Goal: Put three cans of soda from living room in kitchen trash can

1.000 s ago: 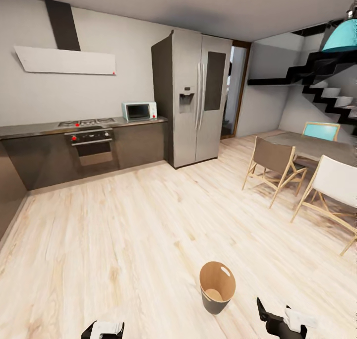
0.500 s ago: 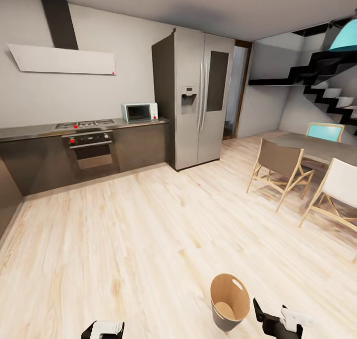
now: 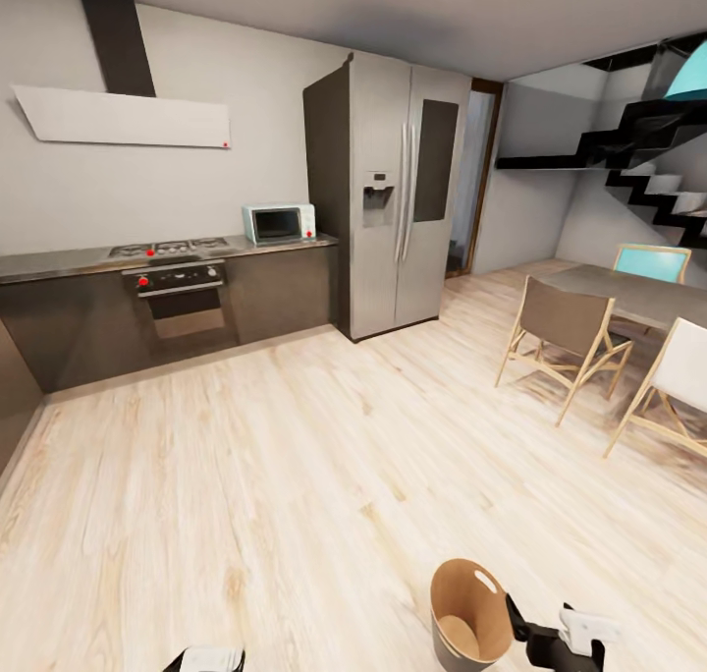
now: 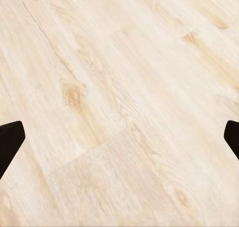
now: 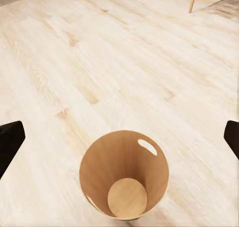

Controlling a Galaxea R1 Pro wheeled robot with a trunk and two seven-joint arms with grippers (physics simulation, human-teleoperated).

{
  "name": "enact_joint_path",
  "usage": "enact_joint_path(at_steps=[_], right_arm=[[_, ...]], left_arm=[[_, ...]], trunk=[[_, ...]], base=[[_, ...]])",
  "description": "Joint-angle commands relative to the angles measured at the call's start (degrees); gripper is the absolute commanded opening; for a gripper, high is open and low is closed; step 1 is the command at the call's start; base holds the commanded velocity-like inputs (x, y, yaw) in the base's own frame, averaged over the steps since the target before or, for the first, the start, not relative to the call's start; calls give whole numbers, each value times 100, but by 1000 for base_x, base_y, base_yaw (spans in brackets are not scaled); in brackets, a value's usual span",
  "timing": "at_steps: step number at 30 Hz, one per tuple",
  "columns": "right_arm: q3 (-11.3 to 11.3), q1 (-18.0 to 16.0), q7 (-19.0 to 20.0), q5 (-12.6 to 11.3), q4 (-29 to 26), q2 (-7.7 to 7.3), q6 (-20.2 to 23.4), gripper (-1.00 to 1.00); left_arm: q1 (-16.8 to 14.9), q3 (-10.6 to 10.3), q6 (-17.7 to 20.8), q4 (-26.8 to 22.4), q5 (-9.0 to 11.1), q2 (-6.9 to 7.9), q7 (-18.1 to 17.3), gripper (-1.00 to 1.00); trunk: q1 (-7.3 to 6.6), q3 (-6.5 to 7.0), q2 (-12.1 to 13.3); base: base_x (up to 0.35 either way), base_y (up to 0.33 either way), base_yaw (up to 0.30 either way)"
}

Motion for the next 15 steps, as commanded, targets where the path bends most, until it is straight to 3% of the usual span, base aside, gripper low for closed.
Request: enact_joint_path(at_steps=[1, 3, 5, 9, 10, 13, 14, 15], right_arm=[[-2, -2, 4, 5, -19, -28, 88, 100], [-5, -19, 9, 10, -97, -85, 448, 100], [-24, -226, 19, 4, -315, -248, 1558, 100], [-36, -670, 24, -22, -384, -428, 2621, 100], [-34, -1156, 25, -18, -285, -522, 3361, 100], [-19, -1960, 24, -11, -14, -681, 4486, 100], [-11, -2439, 22, -8, 219, -777, 5076, 100], [-7, -2670, 21, -7, 347, -819, 5327, 100]], left_arm=[[0, 0, 0, 16, 1, 0, 0, 100], [0, 0, 0, 37, 3, 0, 0, 100], [-2, 0, 0, 60, 5, 0, 0, 100], [-1, 0, 0, 70, 1, 0, 0, 100], [-2, 0, 0, 72, 0, 0, 0, 100], [-4, 0, 0, 74, -5, 0, -3, 100], [-6, 0, 0, 75, -7, 0, -5, 100], [-5, 0, 0, 75, -8, 0, -6, 100]], trunk=[[0, 0, 0], [0, 0, 0], [0, 0, 0], [0, 0, 0], [0, 0, 0], [0, 0, 0], [0, 0, 0], [0, 0, 0]], base=[[11, 6, 0], [8, 4, 0], [4, 2, 0], [2, 1, 0], [0, 0, 0], [0, 0, 0], [0, 0, 0], [0, 0, 0]])
